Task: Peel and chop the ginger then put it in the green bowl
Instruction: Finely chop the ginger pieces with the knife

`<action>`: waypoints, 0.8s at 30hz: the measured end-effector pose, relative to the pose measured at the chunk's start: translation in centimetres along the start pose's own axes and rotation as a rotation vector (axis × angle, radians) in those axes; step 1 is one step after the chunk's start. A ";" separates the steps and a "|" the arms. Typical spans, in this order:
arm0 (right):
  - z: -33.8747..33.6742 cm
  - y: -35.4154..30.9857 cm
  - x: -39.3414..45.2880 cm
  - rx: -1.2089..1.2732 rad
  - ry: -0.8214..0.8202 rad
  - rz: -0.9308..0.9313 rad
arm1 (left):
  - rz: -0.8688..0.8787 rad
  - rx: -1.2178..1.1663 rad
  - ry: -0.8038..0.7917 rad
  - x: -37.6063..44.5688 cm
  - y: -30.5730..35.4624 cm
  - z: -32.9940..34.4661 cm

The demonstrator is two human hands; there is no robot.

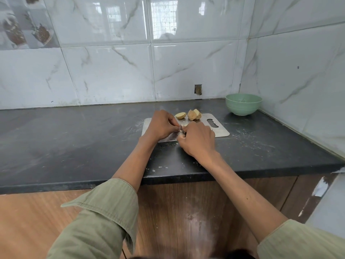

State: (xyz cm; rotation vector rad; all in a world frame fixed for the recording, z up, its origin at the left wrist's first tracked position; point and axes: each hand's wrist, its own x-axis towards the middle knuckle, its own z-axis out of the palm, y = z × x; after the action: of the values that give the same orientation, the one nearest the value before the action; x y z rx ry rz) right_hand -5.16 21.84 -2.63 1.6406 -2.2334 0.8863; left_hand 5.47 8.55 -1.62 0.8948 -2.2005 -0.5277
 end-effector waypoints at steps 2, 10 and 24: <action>0.0 0.1 -0.2 -0.001 0.018 -0.008 | -0.009 0.002 0.001 0.0 0.0 0.1; -0.3 0.7 -0.7 0.089 0.071 -0.010 | -0.033 -0.088 0.013 0.1 -0.4 -0.4; -0.1 0.9 -0.6 0.098 0.033 -0.013 | 0.015 0.025 0.011 0.2 -0.5 -0.2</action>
State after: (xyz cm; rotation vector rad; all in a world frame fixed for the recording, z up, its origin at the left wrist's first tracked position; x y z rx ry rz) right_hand -5.85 22.51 -3.15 1.6683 -2.1869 1.0273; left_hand 5.73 8.07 -1.75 0.8915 -2.2065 -0.4887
